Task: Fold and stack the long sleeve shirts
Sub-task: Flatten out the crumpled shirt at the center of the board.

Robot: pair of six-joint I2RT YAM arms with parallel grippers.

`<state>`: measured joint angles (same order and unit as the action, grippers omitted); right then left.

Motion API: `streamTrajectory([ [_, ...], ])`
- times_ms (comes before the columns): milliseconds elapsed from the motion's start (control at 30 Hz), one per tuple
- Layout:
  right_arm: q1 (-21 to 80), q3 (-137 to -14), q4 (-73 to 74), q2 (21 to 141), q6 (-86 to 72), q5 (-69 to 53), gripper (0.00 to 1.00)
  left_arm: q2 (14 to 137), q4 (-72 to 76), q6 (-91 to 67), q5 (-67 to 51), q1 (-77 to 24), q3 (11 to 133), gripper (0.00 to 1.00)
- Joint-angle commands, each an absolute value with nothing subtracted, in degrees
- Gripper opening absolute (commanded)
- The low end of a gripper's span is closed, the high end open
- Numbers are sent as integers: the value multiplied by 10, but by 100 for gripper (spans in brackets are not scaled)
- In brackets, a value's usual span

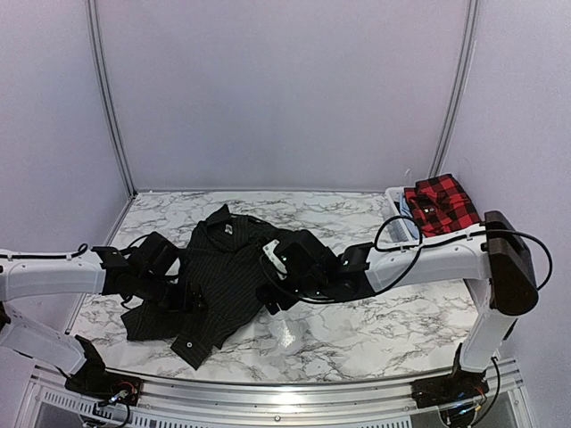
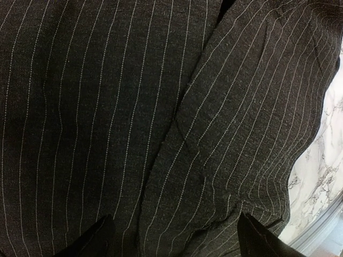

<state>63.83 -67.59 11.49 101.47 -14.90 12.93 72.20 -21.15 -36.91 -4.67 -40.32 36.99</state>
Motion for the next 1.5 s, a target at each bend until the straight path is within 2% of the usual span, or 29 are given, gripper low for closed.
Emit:
streamTrajectory([
  [0, 636, -692, 115, 1014, -149, 144, 92, 735, -211, -371, -60, -410, 372, 81],
  [167, 636, -682, 109, 1008, -154, 150, 92, 759, -185, -373, -74, -419, 368, 79],
  [300, 636, -679, 107, 1005, -158, 153, 92, 775, -174, -374, -82, -429, 377, 69],
  [467, 636, -670, 106, 999, -159, 162, 92, 756, -172, -375, -85, -439, 394, 50],
  [567, 636, -668, 107, 997, -158, 164, 92, 747, -173, -377, -90, -440, 402, 31],
  [700, 636, -668, 106, 995, -157, 165, 92, 745, -172, -374, -95, -443, 414, 12],
  [833, 636, -669, 110, 991, -156, 171, 92, 742, -168, -366, -112, -454, 449, 0],
  [1067, 634, -672, 155, 960, -167, 227, 92, 775, -144, -315, -152, -462, 554, 0],
  [1200, 623, -666, 203, 919, -225, 271, 92, 864, -84, -295, -210, -462, 628, 0],
  [1333, 617, -597, 199, 850, -278, 297, 92, 1001, -57, -306, -293, -464, 740, 0],
  [1467, 602, -553, 198, 793, -285, 293, 93, 1066, -48, -314, -312, -470, 811, 0],
])
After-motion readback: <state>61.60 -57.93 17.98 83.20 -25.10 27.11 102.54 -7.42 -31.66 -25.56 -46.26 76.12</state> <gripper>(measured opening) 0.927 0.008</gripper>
